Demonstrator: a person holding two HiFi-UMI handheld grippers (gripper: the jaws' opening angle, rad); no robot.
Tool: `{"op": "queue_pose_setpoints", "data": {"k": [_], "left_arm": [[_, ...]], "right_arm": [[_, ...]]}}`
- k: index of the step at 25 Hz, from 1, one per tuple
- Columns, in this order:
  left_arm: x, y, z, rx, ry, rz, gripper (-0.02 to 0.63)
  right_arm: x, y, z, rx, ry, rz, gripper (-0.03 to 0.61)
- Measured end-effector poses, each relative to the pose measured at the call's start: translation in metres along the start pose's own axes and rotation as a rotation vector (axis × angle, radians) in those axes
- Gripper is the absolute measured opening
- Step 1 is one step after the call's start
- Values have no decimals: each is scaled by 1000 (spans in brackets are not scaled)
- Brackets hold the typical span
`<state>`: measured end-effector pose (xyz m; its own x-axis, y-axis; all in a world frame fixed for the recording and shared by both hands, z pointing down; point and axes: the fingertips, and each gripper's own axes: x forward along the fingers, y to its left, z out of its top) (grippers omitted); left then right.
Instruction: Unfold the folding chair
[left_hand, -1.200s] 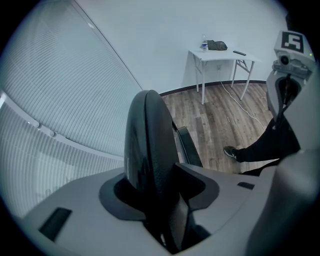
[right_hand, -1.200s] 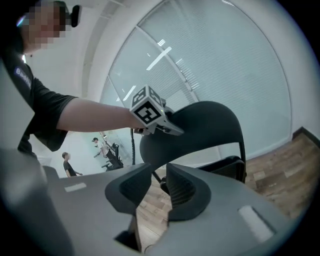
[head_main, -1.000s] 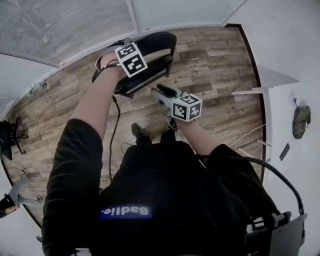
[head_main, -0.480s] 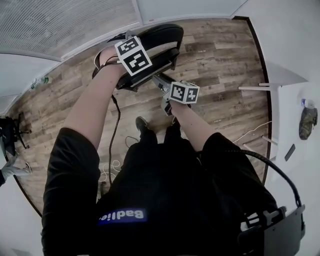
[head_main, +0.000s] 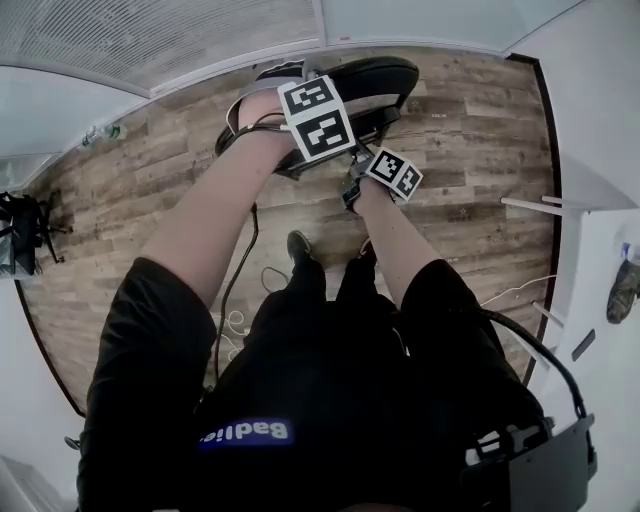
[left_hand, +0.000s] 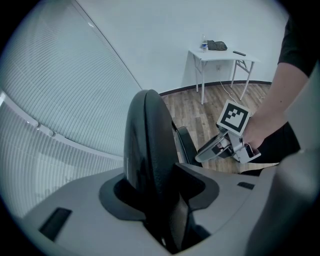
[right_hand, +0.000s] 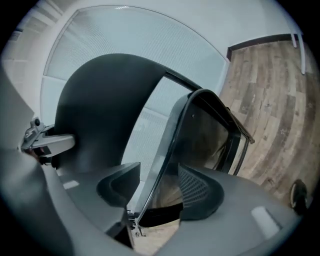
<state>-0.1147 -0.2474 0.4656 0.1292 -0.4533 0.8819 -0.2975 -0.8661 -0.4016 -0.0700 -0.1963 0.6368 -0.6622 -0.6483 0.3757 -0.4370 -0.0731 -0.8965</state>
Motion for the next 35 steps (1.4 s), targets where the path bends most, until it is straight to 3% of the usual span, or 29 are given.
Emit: {"op": "queue_pose_setpoints", "data": {"k": [9, 12, 15, 26, 35], "left_arm": [[-23, -15, -18, 4, -11, 19, 172], [-22, -9, -17, 4, -12, 18, 173], [-9, -1, -13, 4, -10, 7, 173], [-5, -8, -10, -1, -12, -19, 173], [-4, -26, -1, -7, -12, -41, 173]], "right_arm": [[26, 2, -26, 97, -53, 32, 213], [37, 9, -21, 99, -63, 41, 137], [44, 4, -13, 124, -81, 51, 130], [13, -6, -23, 118, -104, 88, 87], [-25, -30, -35, 170, -122, 111, 84]]}}
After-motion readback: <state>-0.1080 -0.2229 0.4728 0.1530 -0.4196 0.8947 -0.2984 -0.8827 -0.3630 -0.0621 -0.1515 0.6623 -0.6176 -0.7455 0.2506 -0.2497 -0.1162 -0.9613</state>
